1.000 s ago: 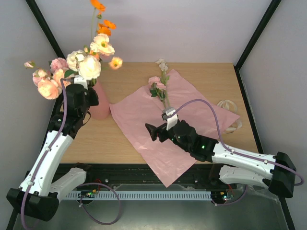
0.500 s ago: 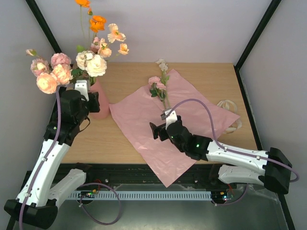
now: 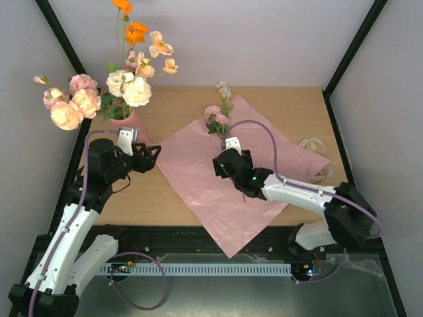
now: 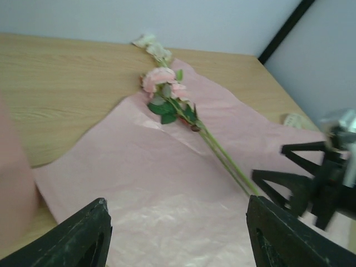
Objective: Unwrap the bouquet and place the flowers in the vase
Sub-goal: Pick up the fake flower from the wrapping paper.
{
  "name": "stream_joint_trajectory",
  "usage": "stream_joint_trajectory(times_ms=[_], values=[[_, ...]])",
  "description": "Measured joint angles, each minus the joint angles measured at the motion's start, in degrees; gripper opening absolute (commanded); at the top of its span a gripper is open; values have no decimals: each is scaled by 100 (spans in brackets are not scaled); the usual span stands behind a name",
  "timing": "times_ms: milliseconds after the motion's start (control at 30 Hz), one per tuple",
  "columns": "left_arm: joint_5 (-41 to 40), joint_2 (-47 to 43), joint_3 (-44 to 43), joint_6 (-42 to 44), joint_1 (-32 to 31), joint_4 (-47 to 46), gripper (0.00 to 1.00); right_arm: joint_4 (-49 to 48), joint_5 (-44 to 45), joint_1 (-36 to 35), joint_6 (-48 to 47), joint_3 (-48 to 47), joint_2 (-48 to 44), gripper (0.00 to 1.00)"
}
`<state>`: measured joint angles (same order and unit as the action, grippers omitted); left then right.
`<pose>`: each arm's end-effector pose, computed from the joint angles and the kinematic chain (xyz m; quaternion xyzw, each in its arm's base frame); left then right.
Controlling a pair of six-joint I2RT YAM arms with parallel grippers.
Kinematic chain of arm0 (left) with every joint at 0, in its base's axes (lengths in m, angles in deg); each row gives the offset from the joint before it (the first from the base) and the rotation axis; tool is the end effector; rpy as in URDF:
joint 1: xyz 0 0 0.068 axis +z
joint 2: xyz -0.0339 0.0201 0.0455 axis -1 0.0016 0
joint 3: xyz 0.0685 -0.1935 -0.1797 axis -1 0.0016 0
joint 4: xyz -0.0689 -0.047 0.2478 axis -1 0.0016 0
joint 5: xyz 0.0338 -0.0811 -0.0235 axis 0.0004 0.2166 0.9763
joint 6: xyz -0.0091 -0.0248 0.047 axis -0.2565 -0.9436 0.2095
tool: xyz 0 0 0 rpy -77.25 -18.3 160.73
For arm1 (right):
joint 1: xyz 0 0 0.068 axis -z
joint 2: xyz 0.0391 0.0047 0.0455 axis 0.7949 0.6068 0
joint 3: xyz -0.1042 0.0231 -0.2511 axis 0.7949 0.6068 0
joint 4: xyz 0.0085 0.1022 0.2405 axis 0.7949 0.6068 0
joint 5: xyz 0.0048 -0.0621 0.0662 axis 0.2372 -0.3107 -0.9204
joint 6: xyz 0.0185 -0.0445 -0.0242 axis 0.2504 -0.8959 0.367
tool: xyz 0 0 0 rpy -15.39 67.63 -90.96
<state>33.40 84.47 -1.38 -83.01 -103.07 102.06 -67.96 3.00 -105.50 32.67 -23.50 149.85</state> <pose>0.1586 -0.0488 0.3326 0.0829 0.7980 -0.2683 0.5332 0.1864 0.2229 0.2285 -0.1720 0.8582 0.1157 0.4695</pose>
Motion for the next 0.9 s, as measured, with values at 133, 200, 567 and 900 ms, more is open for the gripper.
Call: stream_joint_trajectory(times_ms=[133,200,567,900], values=[[424,-55,179,-63,0,-151,100,20,-87,249,-26,-52,479,65],[560,-133,304,-94,-2,-229,99,24,-146,348,-24,-61,678,51],[835,-533,1056,-264,-2,-614,100,-57,-763,1093,7,-118,1491,38],[758,-612,1119,-264,-11,-704,100,-133,-1187,1429,4,-385,2052,35]])
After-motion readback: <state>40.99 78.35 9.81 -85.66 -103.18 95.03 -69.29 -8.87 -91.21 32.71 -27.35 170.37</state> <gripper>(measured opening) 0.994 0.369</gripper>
